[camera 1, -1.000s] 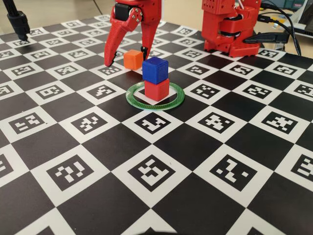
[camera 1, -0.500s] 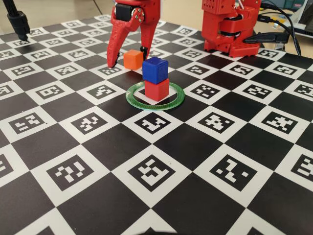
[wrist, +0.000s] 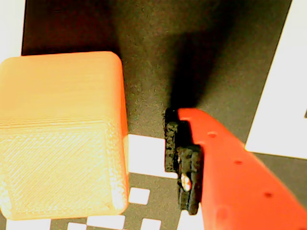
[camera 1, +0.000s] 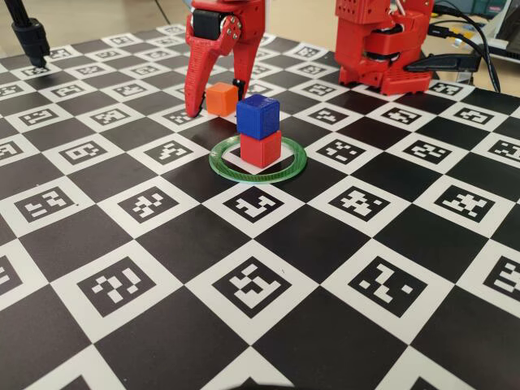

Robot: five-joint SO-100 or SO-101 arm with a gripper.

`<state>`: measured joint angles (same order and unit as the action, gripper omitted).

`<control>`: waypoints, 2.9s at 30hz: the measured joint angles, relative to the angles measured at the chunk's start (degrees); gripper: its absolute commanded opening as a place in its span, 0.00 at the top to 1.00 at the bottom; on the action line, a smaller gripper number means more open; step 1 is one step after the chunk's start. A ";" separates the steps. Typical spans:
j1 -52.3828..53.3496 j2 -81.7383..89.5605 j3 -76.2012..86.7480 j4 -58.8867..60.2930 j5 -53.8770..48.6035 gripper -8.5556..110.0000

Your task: Grab the red cube then put it in the green circle then put the blue cube on top and finally the orange cube on top

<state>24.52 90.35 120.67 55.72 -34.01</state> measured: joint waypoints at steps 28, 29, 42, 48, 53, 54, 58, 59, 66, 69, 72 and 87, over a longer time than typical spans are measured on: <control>-1.93 0.00 -1.05 5.01 0.53 0.85; -2.20 0.00 -1.67 5.98 1.14 0.85; -5.54 3.16 -18.90 26.72 4.57 0.86; -5.63 3.16 -27.33 34.63 3.96 0.86; -5.63 3.16 -35.24 40.17 3.87 0.86; -5.63 3.16 -37.27 41.40 4.04 0.86; -6.77 3.16 -45.35 43.95 6.24 0.86; -7.21 2.90 -47.20 43.95 6.86 0.86; -11.16 0.35 -52.91 44.21 13.54 0.86; -13.27 -0.70 -52.91 44.30 16.96 0.86; -15.64 -2.11 -53.88 44.30 20.57 0.85; -25.58 -8.17 -56.51 44.30 35.07 0.85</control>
<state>-1.05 82.18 64.16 100.02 1.05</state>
